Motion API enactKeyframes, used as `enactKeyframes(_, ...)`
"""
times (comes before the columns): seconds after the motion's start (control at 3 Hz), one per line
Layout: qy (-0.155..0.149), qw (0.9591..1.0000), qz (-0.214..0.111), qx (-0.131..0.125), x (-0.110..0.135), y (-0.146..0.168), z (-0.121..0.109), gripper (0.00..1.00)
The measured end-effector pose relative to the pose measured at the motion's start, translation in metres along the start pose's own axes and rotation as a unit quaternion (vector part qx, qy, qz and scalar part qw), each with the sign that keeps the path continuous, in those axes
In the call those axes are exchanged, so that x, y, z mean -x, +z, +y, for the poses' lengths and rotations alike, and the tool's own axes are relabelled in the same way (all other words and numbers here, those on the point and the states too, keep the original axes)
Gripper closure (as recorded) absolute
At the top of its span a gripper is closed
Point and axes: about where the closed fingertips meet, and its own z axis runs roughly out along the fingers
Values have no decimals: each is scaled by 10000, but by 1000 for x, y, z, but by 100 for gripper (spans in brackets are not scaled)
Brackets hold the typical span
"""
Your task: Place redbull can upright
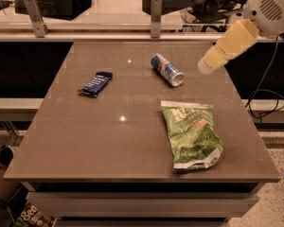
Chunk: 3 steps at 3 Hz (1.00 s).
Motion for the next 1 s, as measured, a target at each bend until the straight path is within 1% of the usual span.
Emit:
enactKeyframes(0.33,511,9983,227,-166,24,11,-13,0)
enactKeyframes(0.67,838,9959,298,-185,40,24,-27,0)
enactKeyframes(1.0,1029,9943,246,-111,56,42,-38,0)
